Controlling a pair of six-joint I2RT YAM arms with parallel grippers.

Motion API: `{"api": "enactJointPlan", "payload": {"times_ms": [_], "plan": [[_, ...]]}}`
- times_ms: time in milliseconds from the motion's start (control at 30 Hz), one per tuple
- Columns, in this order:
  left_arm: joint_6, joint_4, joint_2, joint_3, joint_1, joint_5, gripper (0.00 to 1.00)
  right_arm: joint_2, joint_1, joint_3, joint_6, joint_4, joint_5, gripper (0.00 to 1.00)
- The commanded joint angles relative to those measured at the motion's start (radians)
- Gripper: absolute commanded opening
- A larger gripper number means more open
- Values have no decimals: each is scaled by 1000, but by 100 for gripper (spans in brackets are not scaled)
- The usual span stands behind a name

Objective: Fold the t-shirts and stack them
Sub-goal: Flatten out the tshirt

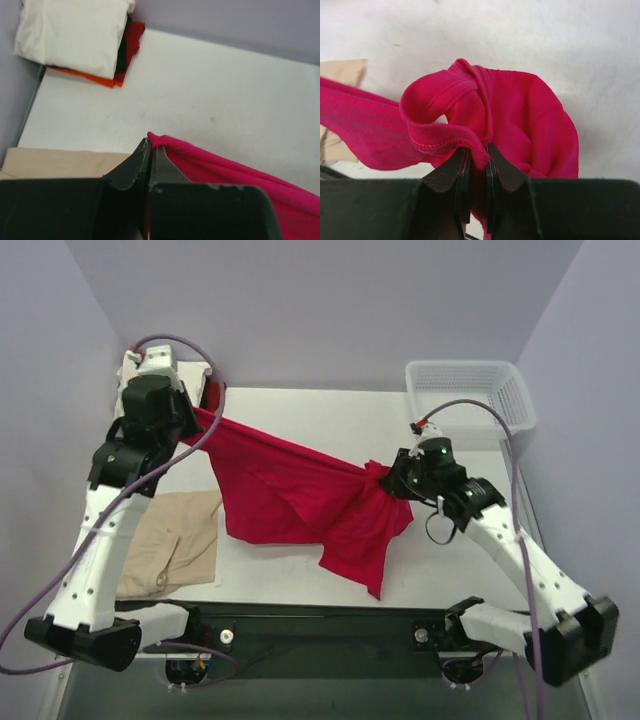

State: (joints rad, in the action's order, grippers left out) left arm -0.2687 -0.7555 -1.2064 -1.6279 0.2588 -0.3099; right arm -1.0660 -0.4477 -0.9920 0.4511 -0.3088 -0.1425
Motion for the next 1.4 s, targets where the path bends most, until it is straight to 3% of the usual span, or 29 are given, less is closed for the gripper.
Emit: {"api": "enactJointPlan", "payload": {"times_ms": [0,200,400,433,467,567,600,700,833,1067,1367], "plan": [[-24,169,-41,178,-35,-109,0,-200,66,44,101,17,116,0],[-55,324,-152,270,-70,-140,0,-516,161,-124,71,57,100,0],[-43,386,-300,189,-102,-120,0,-747,199,-422,-37,2,73,0],[-46,393,-317,181,-110,-110,0,-774,201,-459,-52,-9,67,6],[-52,412,-350,165,-110,-91,0,-822,202,-532,-75,-39,66,28],[-66,421,-406,131,-112,-64,0,-861,207,-612,-95,-81,87,62],[-70,420,-441,108,-113,-60,0,-855,208,-632,-100,-84,95,71],[-78,418,-493,71,-115,-51,0,-803,207,-625,-115,-87,133,80],[-72,418,-542,48,-113,-51,0,-717,207,-535,-132,-110,169,75],[-73,424,-587,48,-113,-34,0,-650,202,-280,-97,-115,106,51],[-76,426,-573,74,-116,-23,0,-710,123,-209,-71,-104,109,48]]}}
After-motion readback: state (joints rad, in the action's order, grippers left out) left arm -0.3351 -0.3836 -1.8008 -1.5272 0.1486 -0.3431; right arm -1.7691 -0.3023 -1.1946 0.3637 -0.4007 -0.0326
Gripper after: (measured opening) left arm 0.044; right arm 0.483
